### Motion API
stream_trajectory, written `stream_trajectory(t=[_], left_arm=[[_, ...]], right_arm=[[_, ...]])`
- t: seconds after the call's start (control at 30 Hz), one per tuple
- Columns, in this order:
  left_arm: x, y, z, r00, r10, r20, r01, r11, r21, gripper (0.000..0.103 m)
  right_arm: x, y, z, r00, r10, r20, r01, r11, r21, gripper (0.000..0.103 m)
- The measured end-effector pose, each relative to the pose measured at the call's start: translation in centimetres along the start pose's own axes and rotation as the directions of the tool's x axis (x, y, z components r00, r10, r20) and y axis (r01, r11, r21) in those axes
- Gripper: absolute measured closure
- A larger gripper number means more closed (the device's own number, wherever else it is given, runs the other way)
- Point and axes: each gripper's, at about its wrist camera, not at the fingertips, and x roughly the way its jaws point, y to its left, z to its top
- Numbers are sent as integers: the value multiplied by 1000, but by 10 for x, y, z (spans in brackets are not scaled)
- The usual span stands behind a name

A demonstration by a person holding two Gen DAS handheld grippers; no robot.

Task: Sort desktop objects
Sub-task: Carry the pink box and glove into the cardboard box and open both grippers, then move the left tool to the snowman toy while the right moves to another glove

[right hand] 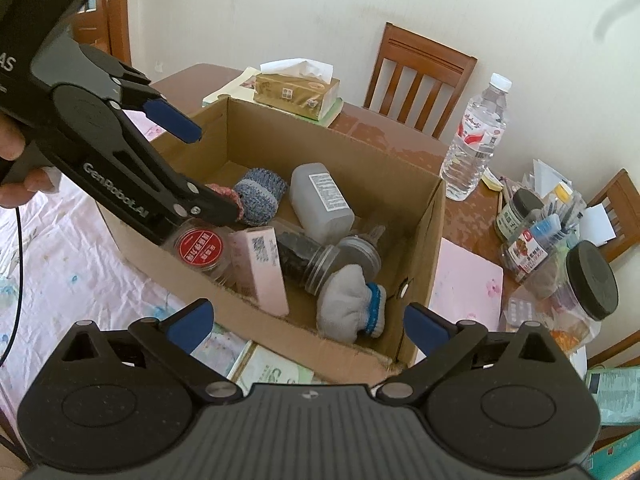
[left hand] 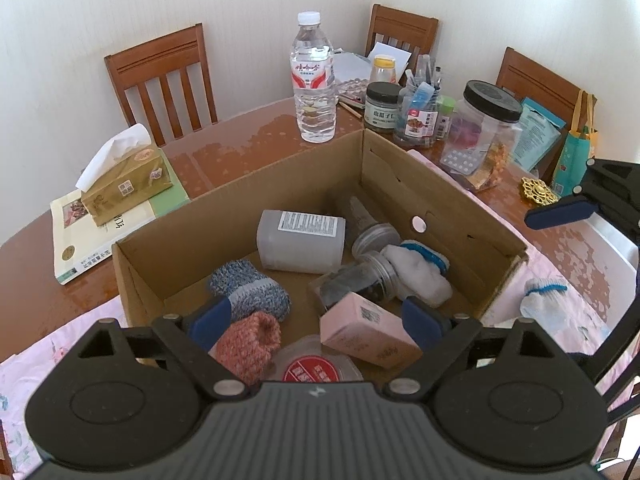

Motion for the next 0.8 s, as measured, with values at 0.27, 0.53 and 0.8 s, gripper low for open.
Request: stream_trajectory(t=[0.27, 0.53, 0.8], left_arm=[[-25, -15, -13, 1000, 6, 25, -7, 999, 31, 10], [-45, -34, -31, 999, -13, 47, 10, 998, 64, 8], [-56, -63, -50, 999, 7, 48, -9, 999, 46, 7]], right_arm=[[-11, 3, -27, 1000, -22, -16, 23, 998, 60, 0], [-22, 9, -61, 998, -64, -19, 66, 990, 127, 0], [-32, 0, -96, 996, -76, -44, 82, 986, 144, 0]])
